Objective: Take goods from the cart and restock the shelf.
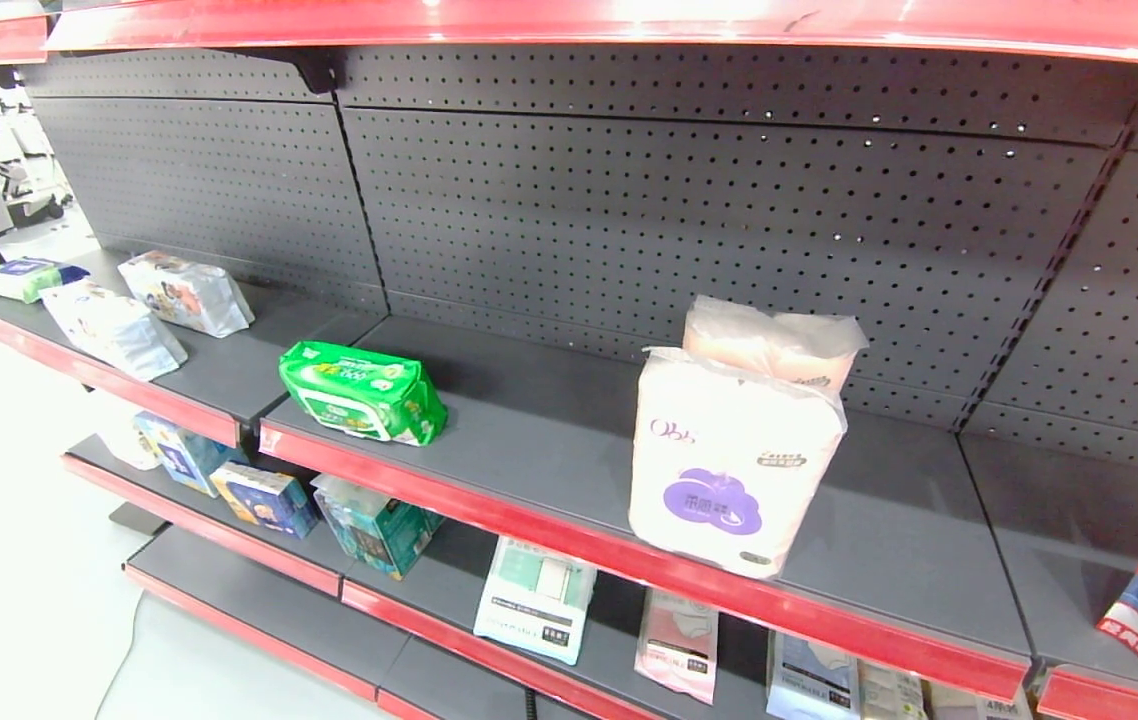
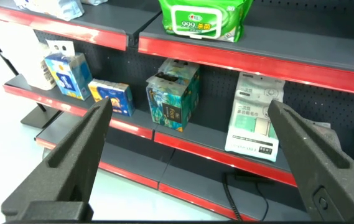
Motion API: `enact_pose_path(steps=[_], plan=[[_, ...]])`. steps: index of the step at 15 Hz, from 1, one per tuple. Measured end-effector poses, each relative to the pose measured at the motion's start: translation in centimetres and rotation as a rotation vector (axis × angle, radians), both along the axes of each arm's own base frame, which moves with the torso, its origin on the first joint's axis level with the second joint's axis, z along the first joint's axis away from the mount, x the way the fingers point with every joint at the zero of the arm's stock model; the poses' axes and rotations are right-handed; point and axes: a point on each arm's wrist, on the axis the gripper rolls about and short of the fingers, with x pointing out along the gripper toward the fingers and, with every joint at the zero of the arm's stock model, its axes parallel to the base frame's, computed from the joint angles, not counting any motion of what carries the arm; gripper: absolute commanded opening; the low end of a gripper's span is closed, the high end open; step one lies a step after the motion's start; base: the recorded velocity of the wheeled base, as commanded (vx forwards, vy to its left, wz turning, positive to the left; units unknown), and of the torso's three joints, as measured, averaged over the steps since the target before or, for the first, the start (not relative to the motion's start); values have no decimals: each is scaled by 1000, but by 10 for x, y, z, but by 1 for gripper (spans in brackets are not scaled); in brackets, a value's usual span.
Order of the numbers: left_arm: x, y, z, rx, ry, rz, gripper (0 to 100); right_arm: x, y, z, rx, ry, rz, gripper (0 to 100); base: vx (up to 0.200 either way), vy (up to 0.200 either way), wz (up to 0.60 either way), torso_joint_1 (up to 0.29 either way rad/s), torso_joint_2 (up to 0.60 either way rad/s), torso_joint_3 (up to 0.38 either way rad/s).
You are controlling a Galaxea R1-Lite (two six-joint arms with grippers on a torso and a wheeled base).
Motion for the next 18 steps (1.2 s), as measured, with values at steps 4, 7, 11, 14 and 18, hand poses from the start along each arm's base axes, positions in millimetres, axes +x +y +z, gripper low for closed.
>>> enact_pose_path(steps=[4,7,11,14,18], plan=[[0,0,0,1,0,-2,100,0,2,-4,-94,46,91,100,0,0,0,0,0,0],[0,0,0,1,0,0,100,0,2,-5,-52,48,91,100,0,0,0,0,0,0],[0,0,0,1,0,0,100,0,2,-5,-51,48,90,100,0,0,0,0,0,0],[0,0,0,1,0,-1,100,0,2,-5,-51,49,91,100,0,0,-600,-1,-2,2],[0,0,0,0,0,-2,100,0,2,-5,-51,49,91,100,0,0,-600,10,5,1]])
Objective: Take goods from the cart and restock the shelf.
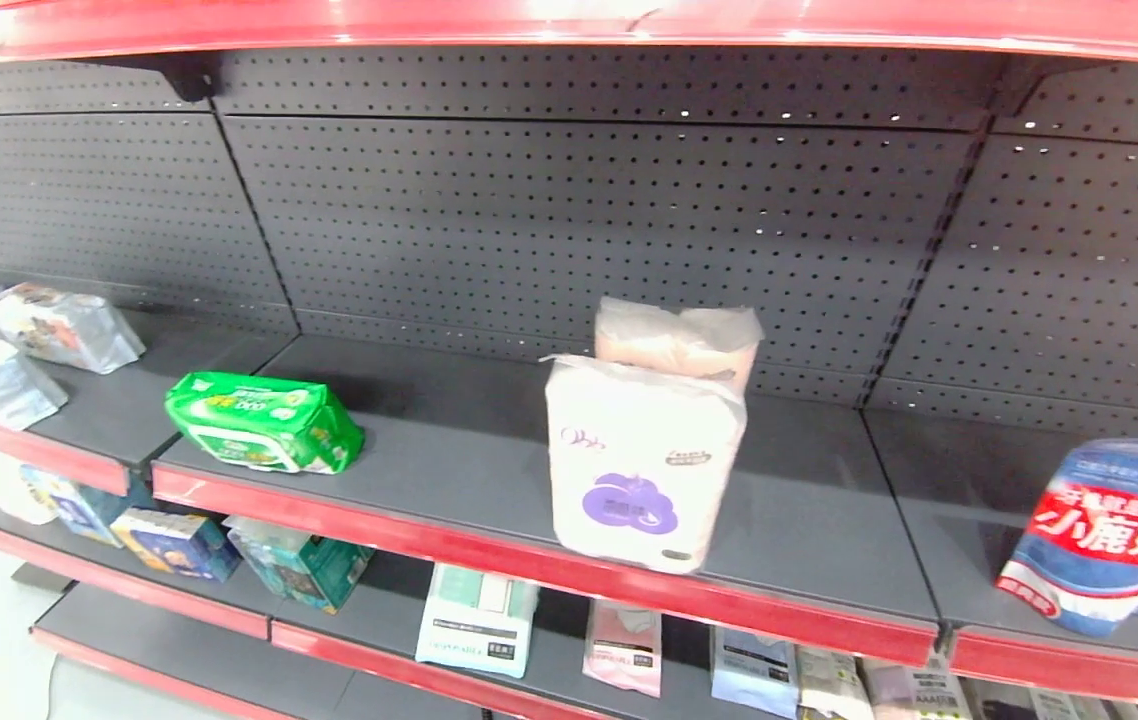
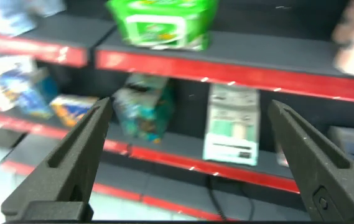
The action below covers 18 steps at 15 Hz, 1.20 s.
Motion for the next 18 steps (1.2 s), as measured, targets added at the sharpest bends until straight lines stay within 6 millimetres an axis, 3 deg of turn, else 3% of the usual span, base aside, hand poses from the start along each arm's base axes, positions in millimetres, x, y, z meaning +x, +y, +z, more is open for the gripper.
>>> enact_pose_path(steps=[8,15,18], plan=[[0,0,0,1,0,0,100,0,0,0,0,-1,-2,100,0,0,-600,2,2,3],[0,0,2,2,-12,-12,100,0,0,0,1,-1,-1,100,0,0,0,0,0,0],[-1,0,46,-43,-92,-13,100,0,0,0,1,-1,-1,100,0,0,0,0,0,0]])
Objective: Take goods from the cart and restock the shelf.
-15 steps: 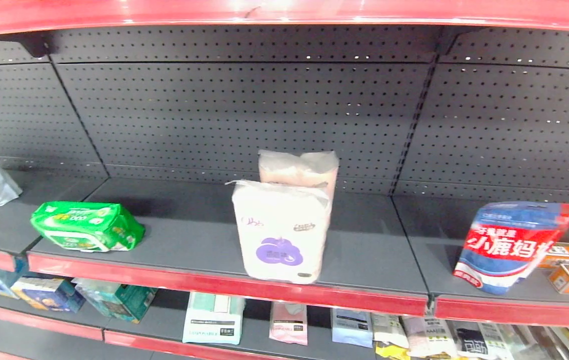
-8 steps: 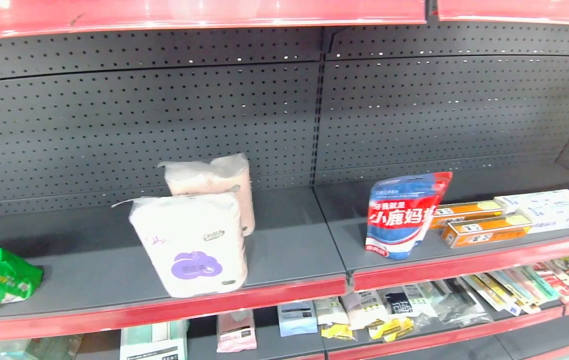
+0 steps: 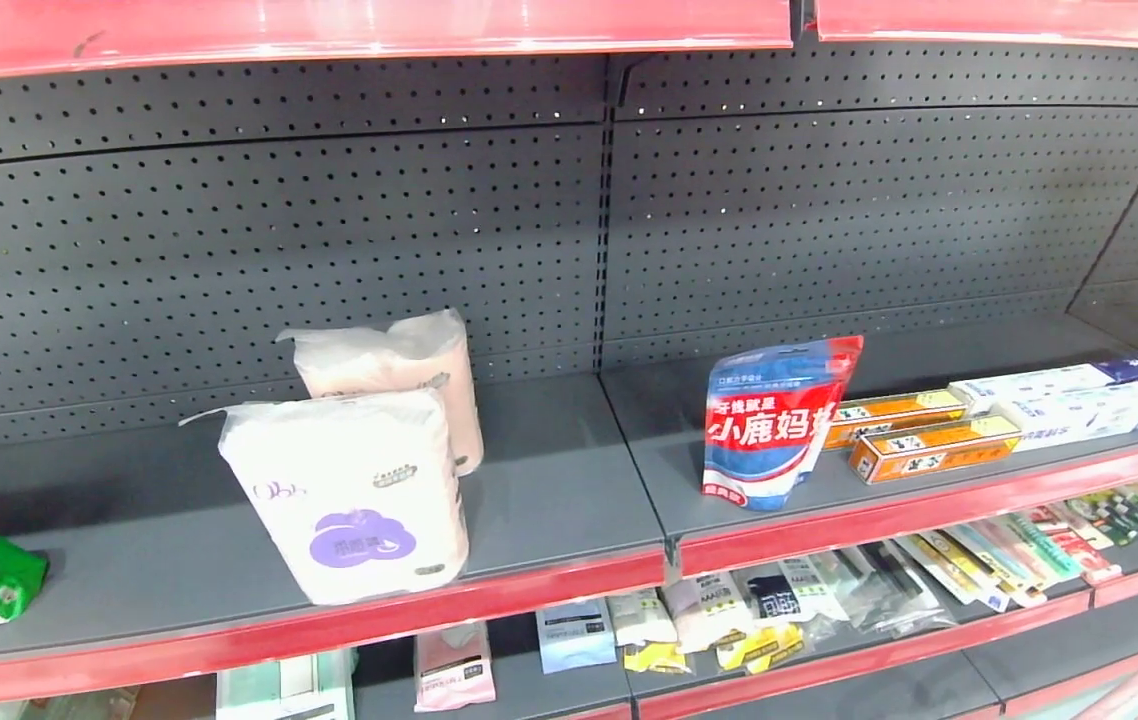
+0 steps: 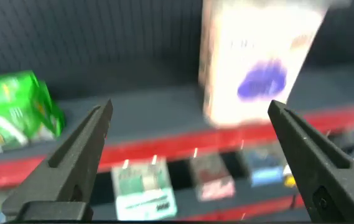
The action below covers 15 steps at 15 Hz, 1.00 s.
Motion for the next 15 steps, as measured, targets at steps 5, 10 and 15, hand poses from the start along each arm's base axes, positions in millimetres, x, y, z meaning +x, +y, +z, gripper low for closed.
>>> enact_pose_path(steps=[5,10,15], plan=[[58,4,74,-56,148,263,100,0,0,0,0,0,0,100,0,0,0,0,0,0],[103,25,60,-98,433,462,100,0,0,0,0,0,0,100,0,0,0,0,0,0],[125,37,43,-119,572,505,100,0,0,0,0,0,0,100,0,0,0,0,0,0]])
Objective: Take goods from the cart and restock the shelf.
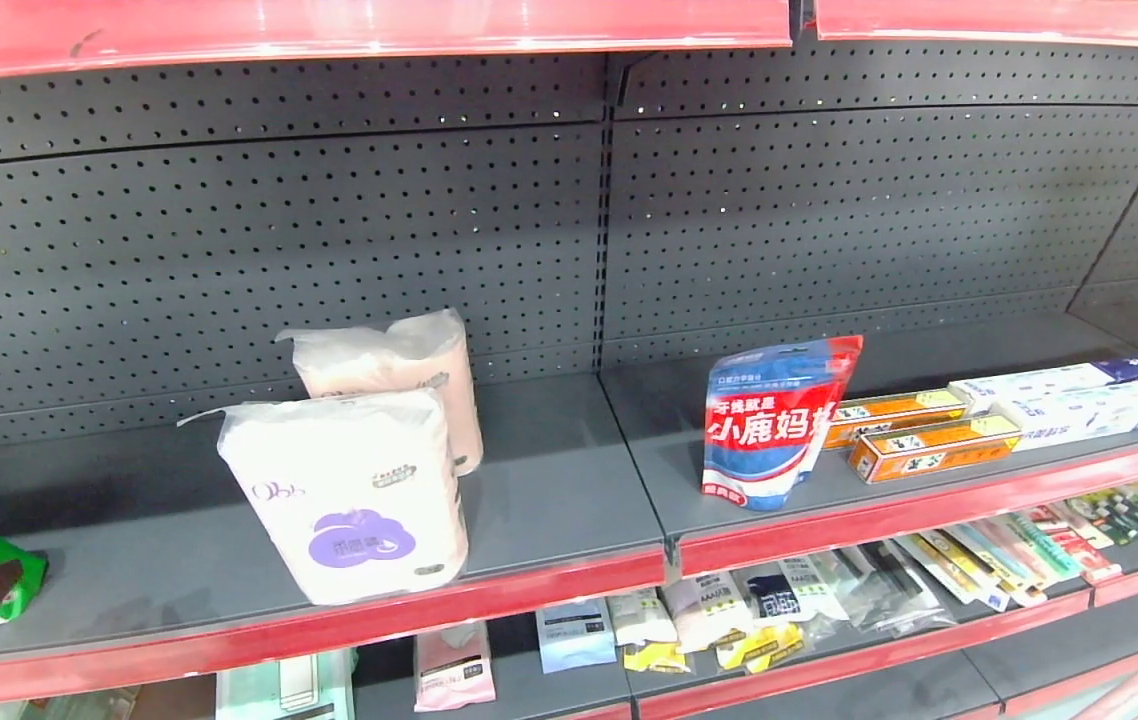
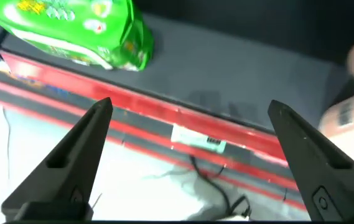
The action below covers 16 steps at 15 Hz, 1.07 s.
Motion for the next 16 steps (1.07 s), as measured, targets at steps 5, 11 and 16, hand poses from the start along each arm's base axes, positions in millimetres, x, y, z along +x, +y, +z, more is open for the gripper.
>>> enact_pose_path(steps=[5,11,16], plan=[[33,8,-17,-29,97,-18,100,0,0,0,0,0,0,100,0,0,0,0,0,0],[80,2,-37,-38,97,-135,100,0,0,0,0,0,0,100,0,0,0,0,0,0],[103,-9,-57,-50,151,-211,100,0,0,0,0,0,0,100,0,0,0,0,0,0]])
